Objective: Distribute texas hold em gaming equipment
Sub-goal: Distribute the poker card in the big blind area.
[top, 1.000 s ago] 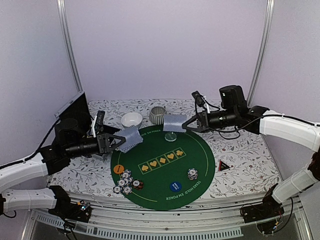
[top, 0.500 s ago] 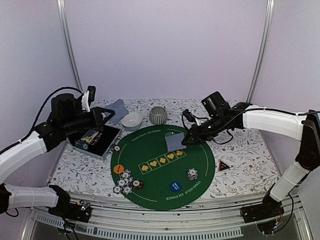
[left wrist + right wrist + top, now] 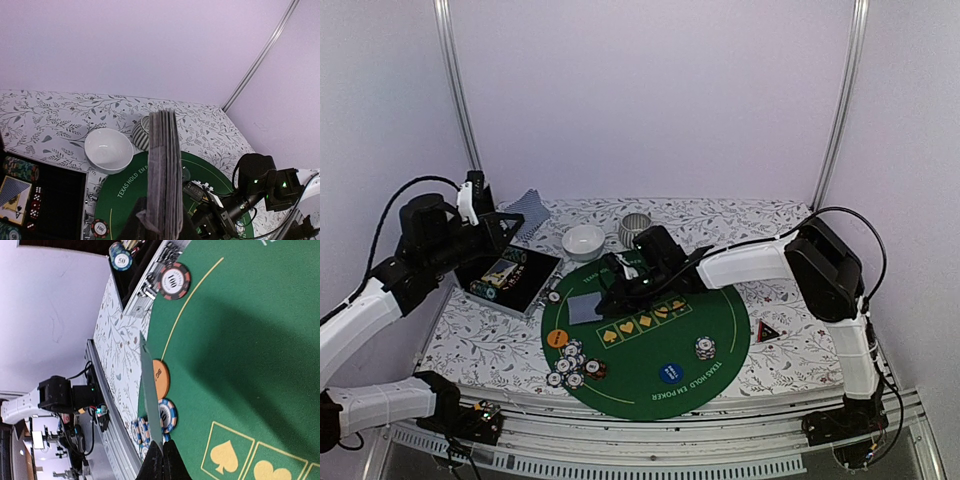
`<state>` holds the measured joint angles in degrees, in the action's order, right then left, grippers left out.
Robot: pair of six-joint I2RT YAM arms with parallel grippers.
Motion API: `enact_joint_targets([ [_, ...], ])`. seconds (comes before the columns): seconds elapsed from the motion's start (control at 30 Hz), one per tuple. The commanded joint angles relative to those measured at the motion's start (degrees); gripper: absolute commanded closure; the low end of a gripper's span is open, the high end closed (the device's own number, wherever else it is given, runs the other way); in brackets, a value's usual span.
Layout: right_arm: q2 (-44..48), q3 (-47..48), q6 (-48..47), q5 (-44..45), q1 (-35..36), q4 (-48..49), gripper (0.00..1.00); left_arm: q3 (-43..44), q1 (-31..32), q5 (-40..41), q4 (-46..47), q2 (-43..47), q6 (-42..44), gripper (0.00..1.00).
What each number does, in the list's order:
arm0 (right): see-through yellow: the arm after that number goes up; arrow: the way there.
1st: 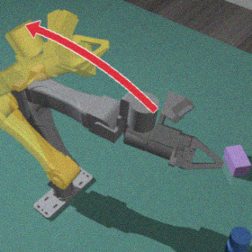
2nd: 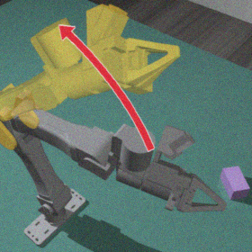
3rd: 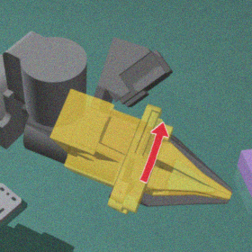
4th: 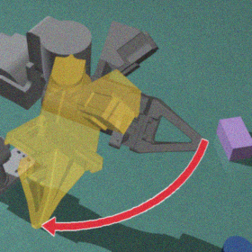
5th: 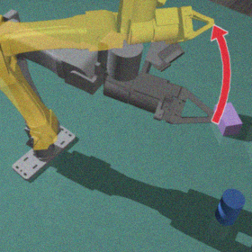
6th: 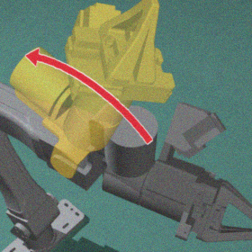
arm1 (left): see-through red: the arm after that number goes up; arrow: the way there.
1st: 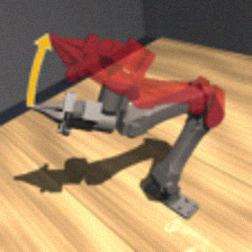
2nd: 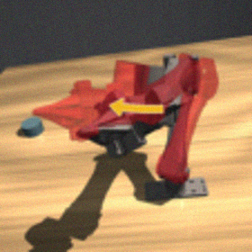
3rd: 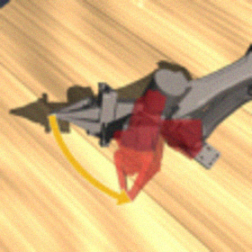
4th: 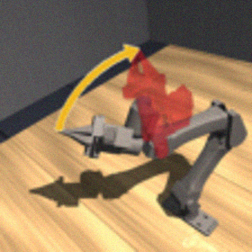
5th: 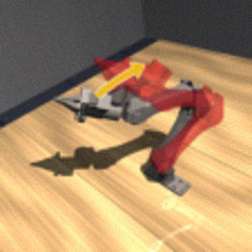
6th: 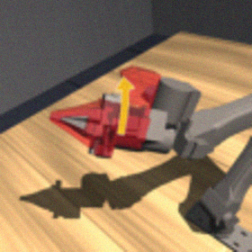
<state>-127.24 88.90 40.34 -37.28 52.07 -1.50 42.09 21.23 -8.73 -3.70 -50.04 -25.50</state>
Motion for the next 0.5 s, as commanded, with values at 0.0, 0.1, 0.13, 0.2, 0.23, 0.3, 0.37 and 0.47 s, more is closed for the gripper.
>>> enact_joint_targets([
  [0.0,-4.37,1.98,11.58,2.72,-0.50,10.55,0.98,-1.28,-2.79,-2.07,2.57,1.88,-0.16,1.00],
  [0.1,-6.72,3.93,15.15,3.08,0.23,11.60,0.98,-1.59,-3.12,-2.59,2.64,2.59,-0.17,1.00],
  [0.13,-8.59,4.78,15.57,3.15,0.63,11.60,0.98,-1.71,-3.12,-2.77,2.72,2.70,-0.22,1.00],
  [0.2,-10.24,5.99,16.81,3.57,1.28,11.67,0.97,-1.81,-3.16,-3.04,2.74,2.63,-0.34,1.00],
  [0.23,-10.59,6.09,17.21,4.21,1.43,11.69,0.97,-1.75,-3.18,-3.23,2.74,2.59,-0.32,1.00],
  [0.3,-10.36,5.69,17.93,5.95,1.45,11.69,0.95,-1.76,-3.19,-3.63,2.75,2.44,-0.39,1.00],
  [0.37,-9.66,4.97,18.04,8.05,1.51,11.62,0.90,-1.83,-3.21,-3.95,2.80,2.32,-0.36,1.00],
  [0.47,-8.87,4.59,17.57,8.32,1.46,10.96,0.73,-1.88,-3.17,-4.16,2.91,2.16,-0.43,1.00],
])
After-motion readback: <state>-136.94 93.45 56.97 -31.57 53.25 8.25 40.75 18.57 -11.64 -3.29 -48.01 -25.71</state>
